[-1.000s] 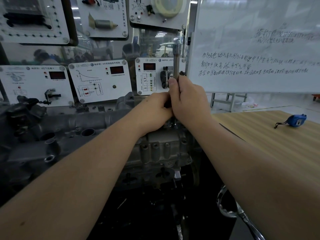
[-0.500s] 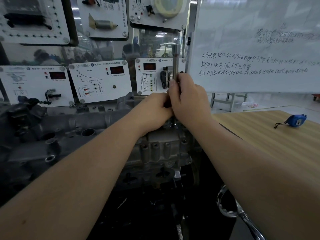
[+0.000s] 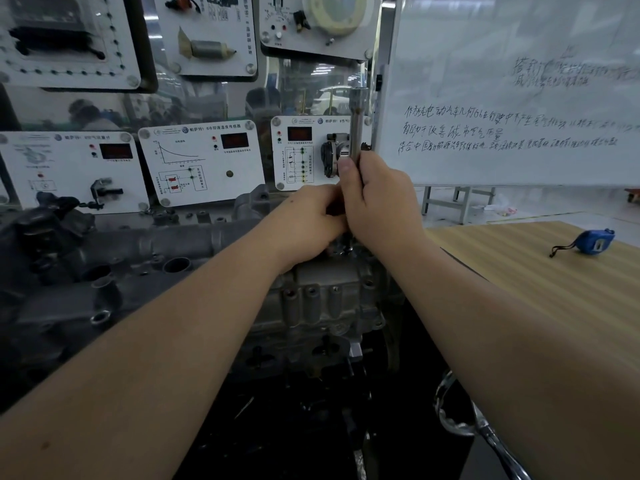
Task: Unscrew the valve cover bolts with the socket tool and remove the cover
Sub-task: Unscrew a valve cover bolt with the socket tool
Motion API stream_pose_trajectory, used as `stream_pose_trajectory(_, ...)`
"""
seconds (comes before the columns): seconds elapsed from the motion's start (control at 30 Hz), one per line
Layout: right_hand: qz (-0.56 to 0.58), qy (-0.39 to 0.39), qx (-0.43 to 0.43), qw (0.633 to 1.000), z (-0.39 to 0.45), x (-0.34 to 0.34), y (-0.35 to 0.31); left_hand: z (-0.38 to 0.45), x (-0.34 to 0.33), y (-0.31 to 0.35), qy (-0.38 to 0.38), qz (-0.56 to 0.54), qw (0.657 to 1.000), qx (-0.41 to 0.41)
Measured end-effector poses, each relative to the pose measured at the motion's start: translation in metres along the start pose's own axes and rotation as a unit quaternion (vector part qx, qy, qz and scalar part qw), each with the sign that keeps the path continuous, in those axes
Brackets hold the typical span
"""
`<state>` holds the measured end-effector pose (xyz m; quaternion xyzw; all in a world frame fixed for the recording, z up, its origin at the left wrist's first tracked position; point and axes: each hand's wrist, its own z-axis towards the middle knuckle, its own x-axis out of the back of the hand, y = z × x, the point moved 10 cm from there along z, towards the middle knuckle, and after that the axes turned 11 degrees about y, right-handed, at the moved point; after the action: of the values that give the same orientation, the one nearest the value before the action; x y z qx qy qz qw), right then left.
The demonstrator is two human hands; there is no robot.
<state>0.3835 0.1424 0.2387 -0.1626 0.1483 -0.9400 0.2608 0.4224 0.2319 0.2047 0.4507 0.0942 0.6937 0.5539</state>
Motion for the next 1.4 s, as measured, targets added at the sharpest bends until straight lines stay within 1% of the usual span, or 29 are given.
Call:
stream_pose_trajectory(0.17,0.002,-0.004,0.006,1.000,0.000,-0.001,-0.002,0.002,0.002,0.000,0.008,0.023,1.000,-0.006)
stream_pose_trajectory(0.37,0.008,0.013,0.017,1.000,0.000,0.005,-0.009,0.003,0.003,-0.002,0.016,0.014,1.000,-0.002)
stream_pose_trajectory(0.57,0.005,0.004,0.006,1.000,-0.001,0.003,-0.004,0.000,-0.003,-0.001,-0.008,0.012,1.000,0.000)
stream_pose_trajectory(0.73,0.013,0.001,0.001,1.000,-0.001,0.003,-0.006,0.002,0.001,-0.002,0.010,0.037,0.999,-0.003)
stream_pose_trajectory(0.87,0.014,0.016,0.020,1.000,-0.001,0.005,-0.008,0.002,0.002,0.000,0.014,0.034,0.999,-0.014)
stream_pose_trajectory(1.1,0.014,0.005,0.003,1.000,0.000,0.002,-0.001,0.000,-0.002,0.005,-0.007,0.031,0.999,-0.017)
stream_pose_trajectory(1.23,0.019,0.010,0.010,1.000,-0.001,0.005,-0.008,0.002,0.001,0.001,0.010,0.036,0.999,-0.010)
stream_pose_trajectory(1.4,0.010,0.013,0.027,0.999,-0.001,0.005,-0.010,0.002,0.001,0.003,0.007,0.032,0.999,-0.017)
